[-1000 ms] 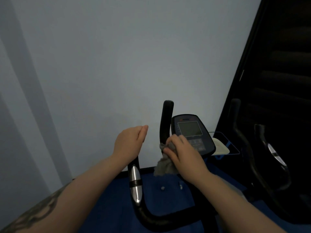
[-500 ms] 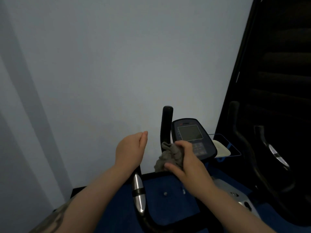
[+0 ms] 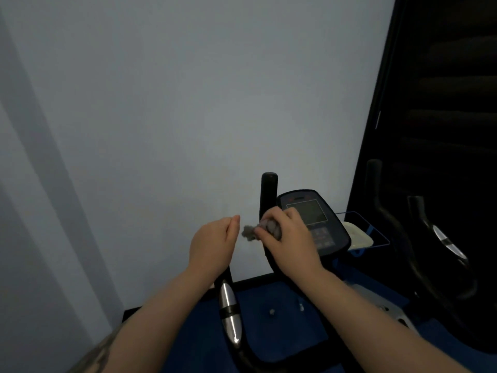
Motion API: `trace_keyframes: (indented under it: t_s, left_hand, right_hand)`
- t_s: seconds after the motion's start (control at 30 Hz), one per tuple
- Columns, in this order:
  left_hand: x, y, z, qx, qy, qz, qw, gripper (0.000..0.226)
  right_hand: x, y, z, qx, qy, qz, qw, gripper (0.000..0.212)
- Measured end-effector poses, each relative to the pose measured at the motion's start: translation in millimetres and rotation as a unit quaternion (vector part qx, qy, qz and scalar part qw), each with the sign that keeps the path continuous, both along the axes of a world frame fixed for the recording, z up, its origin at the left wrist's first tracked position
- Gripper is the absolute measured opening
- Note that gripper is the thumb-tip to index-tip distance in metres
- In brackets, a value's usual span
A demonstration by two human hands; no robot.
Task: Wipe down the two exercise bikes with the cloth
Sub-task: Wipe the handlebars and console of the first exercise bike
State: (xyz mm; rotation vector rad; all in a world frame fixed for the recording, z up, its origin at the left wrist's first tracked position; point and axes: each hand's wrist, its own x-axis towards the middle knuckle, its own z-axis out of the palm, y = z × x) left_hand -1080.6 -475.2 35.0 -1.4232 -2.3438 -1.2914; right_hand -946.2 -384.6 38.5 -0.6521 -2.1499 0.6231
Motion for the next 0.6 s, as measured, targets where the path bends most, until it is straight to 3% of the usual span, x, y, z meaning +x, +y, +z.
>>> trace_keyframes:
  t_s: [0.17,0.37,0.6]
  left_hand:
    - [-2.6,-0.1,0.2,-0.012,-0.003,-0.006,1.000,0.050]
    - [-0.6,0.5,0.8,-0.018,0.017,0.012,1.000,0.049]
    - [0.2,1.9,-1.6,-0.008,0.024,0.020,0.999,0.051]
  right_hand:
    - [25.8,-9.9,-17.3,-0.014,-0.056,0.044,0.997,0.022]
    - [0.2,9.4,2.5,-0.033,0.043,0.046,0.997,0.027]
    - [27.9,15.4,-10.0,-0.041,-0.031,0.122,0.991,0.028]
